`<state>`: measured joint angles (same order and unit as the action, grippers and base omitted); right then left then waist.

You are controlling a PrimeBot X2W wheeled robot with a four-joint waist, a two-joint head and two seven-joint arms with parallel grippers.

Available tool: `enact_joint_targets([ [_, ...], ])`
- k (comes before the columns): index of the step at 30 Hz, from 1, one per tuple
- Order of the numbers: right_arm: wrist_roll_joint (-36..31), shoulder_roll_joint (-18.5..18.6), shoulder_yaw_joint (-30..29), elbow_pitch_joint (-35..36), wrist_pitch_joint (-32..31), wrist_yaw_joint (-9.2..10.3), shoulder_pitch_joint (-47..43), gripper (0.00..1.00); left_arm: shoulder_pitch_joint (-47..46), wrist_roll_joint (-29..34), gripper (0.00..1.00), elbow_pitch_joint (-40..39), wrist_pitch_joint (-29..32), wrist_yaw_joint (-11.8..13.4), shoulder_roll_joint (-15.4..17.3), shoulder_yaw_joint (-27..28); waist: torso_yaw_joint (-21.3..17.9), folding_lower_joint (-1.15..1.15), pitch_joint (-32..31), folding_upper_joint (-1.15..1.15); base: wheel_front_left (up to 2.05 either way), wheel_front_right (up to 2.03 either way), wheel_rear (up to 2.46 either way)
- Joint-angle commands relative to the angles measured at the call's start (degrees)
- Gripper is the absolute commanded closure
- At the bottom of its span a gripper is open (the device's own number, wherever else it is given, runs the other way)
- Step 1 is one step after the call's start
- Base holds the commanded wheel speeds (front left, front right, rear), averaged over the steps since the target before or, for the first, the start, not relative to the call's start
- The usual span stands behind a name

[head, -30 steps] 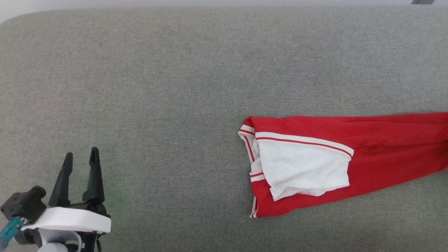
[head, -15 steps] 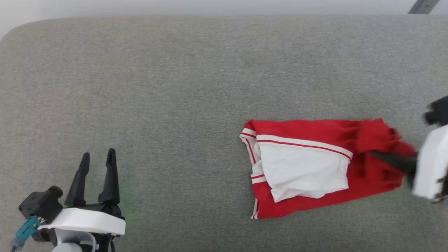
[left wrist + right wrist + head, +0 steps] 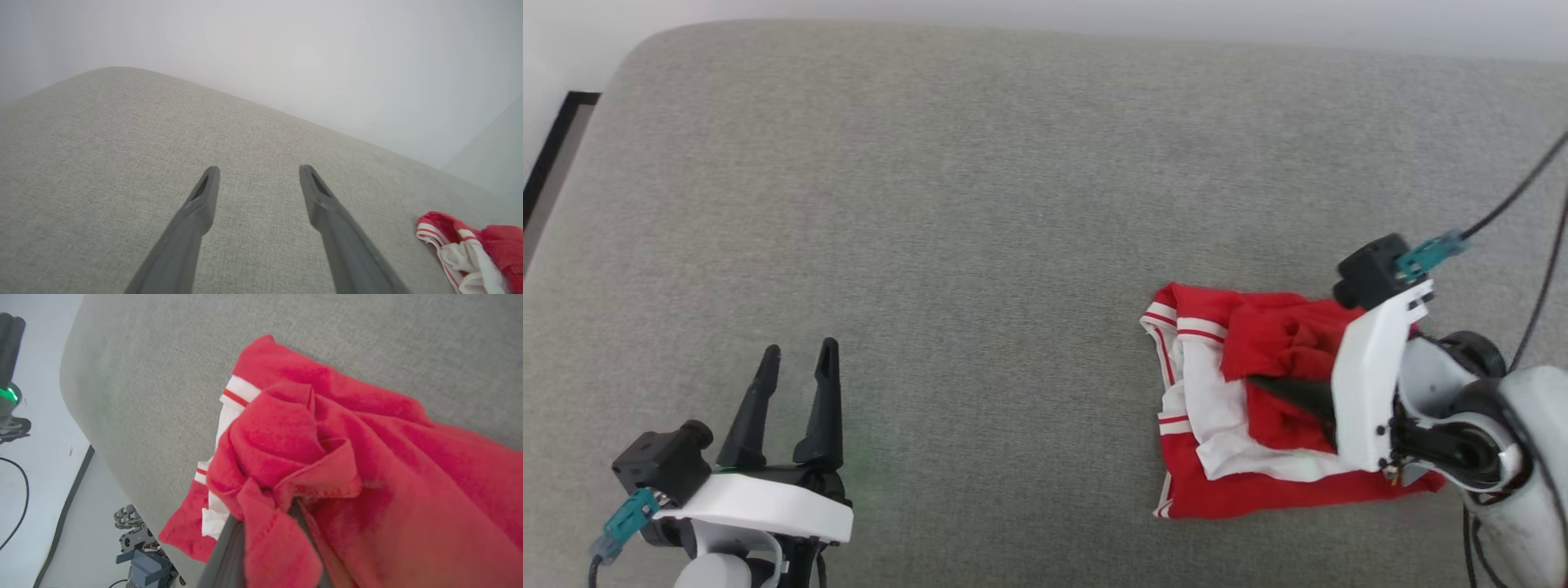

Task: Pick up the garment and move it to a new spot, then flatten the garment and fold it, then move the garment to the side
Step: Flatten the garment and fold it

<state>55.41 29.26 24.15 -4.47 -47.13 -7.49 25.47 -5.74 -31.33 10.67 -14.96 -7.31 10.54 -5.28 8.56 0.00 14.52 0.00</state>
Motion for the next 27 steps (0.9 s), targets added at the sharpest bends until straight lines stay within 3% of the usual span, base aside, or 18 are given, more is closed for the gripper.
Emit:
enact_joint_targets([
  [1, -0.39, -0.36, 0.78, -0.74, 0.37, 0.00, 0.72, 1.00, -0.72, -0.14, 0.00, 0.05, -0.28, -0.19, -0.18, -0.23, 0.68, 0.00, -0.13, 0.00, 0.00, 0.00, 0.00],
  [3, -1.04, -0.78, 1.92, -2.04, 0.79, 0.00, 1.49, 0.75, -0.62, -0.20, 0.00, 0.21, -0.29, -0.19, -0.22, -0.43, 1.17, 0.00, -0.23, 0.00, 0.00, 0.00, 0.00],
  [5, -1.01, -1.33, 2.84, -2.66, 1.23, 0.00, 1.89, 0.00, -0.39, -0.47, 0.00, 0.20, -0.29, -0.19, -0.39, -0.51, 1.45, 0.00, -0.39, 0.00, 0.00, 0.00, 0.00],
  [14, 0.19, 1.04, 2.29, 1.88, 1.32, 0.00, 2.57, 0.00, 0.99, -1.03, 0.00, -0.21, -0.29, -0.19, -0.15, 0.51, 0.47, 0.00, -1.09, 0.00, 0.00, 0.00, 0.00],
  [27, -0.02, 2.33, -7.58, 9.37, 4.86, 0.00, -2.52, 0.00, 1.70, -1.06, 0.00, -1.11, -0.29, -0.19, 0.98, 1.96, -4.64, 0.00, -2.51, 0.00, 0.00, 0.00, 0.00],
])
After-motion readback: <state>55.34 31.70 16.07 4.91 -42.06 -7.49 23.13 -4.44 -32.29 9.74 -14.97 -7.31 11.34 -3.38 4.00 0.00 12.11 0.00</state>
